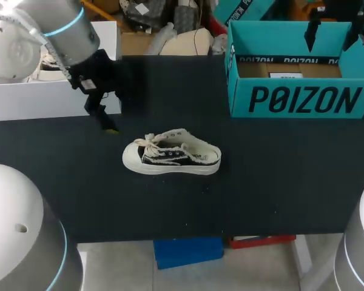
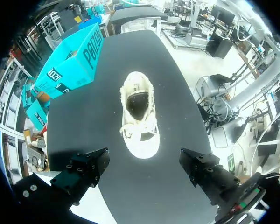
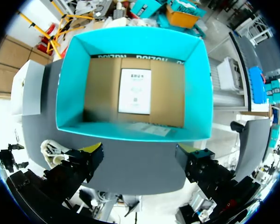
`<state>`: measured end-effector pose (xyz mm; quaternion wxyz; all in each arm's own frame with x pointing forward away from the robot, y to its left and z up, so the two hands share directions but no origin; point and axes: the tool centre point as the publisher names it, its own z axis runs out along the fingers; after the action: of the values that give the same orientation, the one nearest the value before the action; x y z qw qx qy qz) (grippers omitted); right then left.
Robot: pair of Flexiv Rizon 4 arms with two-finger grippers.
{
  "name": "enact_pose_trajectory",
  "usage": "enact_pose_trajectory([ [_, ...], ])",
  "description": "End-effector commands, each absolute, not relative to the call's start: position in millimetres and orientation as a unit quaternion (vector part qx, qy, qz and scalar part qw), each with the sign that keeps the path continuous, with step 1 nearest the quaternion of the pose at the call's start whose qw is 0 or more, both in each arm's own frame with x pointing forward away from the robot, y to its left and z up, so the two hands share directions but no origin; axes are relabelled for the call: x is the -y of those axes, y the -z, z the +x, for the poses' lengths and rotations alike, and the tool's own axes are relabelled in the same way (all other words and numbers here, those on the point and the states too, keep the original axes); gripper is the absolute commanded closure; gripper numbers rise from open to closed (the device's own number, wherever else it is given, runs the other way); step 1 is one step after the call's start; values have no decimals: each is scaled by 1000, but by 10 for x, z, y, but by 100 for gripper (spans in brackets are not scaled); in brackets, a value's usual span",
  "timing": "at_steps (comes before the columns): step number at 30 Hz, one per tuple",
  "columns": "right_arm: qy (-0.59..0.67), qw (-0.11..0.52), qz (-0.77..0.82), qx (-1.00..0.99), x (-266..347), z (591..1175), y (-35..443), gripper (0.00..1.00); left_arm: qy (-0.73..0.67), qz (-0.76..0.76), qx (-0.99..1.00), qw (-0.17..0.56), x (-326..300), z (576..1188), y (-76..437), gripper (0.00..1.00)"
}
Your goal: Take the shoe out of the shoebox, open the shoe tongue, remove and reinsert the insole, then place the shoe into the shoebox
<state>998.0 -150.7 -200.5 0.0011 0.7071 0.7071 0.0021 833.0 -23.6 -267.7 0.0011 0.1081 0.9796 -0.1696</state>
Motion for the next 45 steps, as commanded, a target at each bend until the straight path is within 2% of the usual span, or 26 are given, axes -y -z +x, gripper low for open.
enact_pose_trajectory([
  [1, -1, 1, 707, -707, 1504, 9986, 2003, 0, 311, 109, -944, 13, -10, 8316, 2757, 0],
  [29, -1, 1, 707, -707, 1504, 9986, 2003, 0, 311, 109, -944, 13, -10, 8316, 2757, 0],
  [35, -53, 27, 509, -859, 643, 9563, 1730, 0, 311, 109, -944, 13, -10, 8316, 2757, 0],
  [41, -119, 22, 227, -966, -141, 8632, 1790, 0, 311, 109, -944, 13, -10, 8316, 2757, 0],
  [45, -119, 22, 227, -966, -141, 8632, 1790, 0, 311, 109, -944, 13, -10, 8316, 2757, 0],
])
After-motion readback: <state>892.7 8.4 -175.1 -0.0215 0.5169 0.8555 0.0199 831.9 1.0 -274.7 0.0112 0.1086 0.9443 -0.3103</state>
